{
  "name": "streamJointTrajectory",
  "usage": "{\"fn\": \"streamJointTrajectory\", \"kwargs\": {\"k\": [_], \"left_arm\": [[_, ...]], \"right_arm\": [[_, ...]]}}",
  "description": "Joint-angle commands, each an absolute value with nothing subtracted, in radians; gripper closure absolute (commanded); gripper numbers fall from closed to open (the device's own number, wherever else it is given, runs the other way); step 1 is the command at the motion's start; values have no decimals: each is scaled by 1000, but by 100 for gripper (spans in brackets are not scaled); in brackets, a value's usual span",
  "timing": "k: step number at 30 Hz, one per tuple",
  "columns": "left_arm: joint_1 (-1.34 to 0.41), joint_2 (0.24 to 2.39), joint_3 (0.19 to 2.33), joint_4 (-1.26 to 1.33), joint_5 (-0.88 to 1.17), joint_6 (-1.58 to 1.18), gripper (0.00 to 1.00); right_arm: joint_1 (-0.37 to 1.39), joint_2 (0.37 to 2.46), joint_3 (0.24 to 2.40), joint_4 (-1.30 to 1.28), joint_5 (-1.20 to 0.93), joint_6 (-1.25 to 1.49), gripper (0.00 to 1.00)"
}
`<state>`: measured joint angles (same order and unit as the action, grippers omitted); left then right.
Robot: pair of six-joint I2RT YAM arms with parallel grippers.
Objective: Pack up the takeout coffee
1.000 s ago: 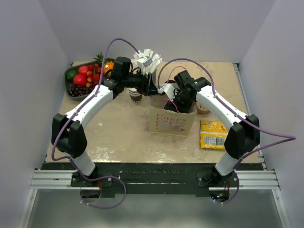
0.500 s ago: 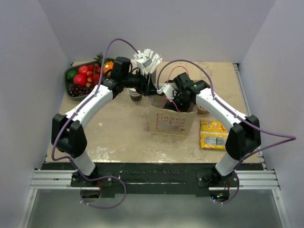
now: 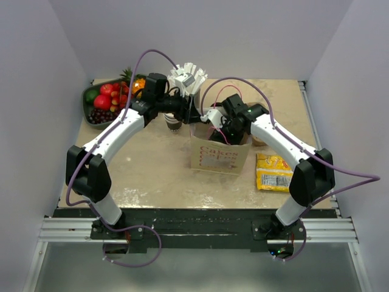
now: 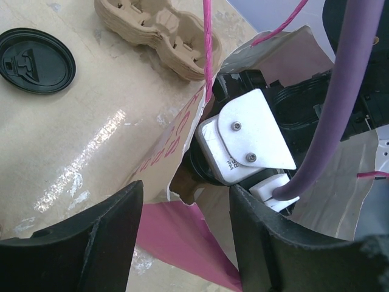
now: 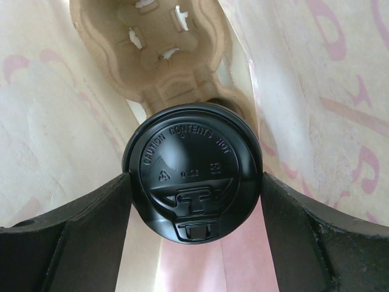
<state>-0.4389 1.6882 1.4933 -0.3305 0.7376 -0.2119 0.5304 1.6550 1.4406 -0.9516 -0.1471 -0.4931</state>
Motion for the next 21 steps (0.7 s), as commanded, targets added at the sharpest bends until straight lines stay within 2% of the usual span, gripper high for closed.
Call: {"fn": "streamJointTrajectory", "kwargs": {"k": [1,4,5,6,21], "left_arm": [[-451,1648,1528,-287,775,-173,36],[-451,1644,1528,-285,798,-170,36],[-451,1643,1528,-285,798,-169,36],[-451,1641,1528,-285,801,-166,36],[-451,1617,1508,-276,828,-155,34]], "right_arm": [[554,1638,1416,-1032,-138,-541,25],[554,1629,1430,-1039,-141,-529,17],[555,1626,1434,-1037,-144,-525,4],[555,1617,1439,-1032,-146,-520,1],[554,1568,1631,-1074,-236,-468,1]]}}
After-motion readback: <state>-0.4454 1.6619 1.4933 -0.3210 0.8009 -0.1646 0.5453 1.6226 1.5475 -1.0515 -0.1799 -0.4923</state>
